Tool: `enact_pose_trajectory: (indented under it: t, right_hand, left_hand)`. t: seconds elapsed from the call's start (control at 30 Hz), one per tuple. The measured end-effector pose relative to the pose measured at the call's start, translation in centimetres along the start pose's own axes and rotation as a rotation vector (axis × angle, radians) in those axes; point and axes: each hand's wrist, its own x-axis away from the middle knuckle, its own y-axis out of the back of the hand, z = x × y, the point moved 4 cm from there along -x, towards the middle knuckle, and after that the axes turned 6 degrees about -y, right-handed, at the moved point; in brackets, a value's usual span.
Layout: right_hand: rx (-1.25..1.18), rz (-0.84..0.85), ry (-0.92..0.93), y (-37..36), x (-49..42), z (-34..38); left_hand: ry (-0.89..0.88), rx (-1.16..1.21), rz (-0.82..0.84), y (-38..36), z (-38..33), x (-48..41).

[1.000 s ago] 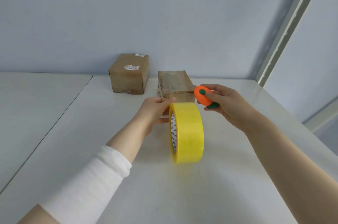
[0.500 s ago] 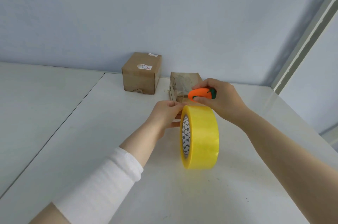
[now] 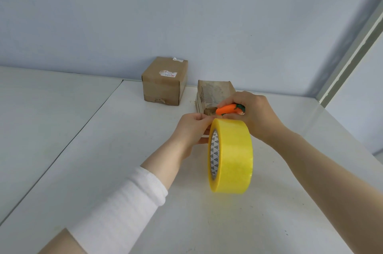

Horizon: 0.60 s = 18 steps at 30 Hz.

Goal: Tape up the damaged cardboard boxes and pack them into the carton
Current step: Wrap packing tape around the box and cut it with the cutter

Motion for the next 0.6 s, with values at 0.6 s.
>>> enact_pose_trajectory:
  t: [0.6]
  right_hand:
    - [-0.183, -0.139, -0.085, 3.5, 0.5, -1.9]
  left_hand:
    - [0.053, 0.008, 0.026, 0.0, -0.1, -0.1]
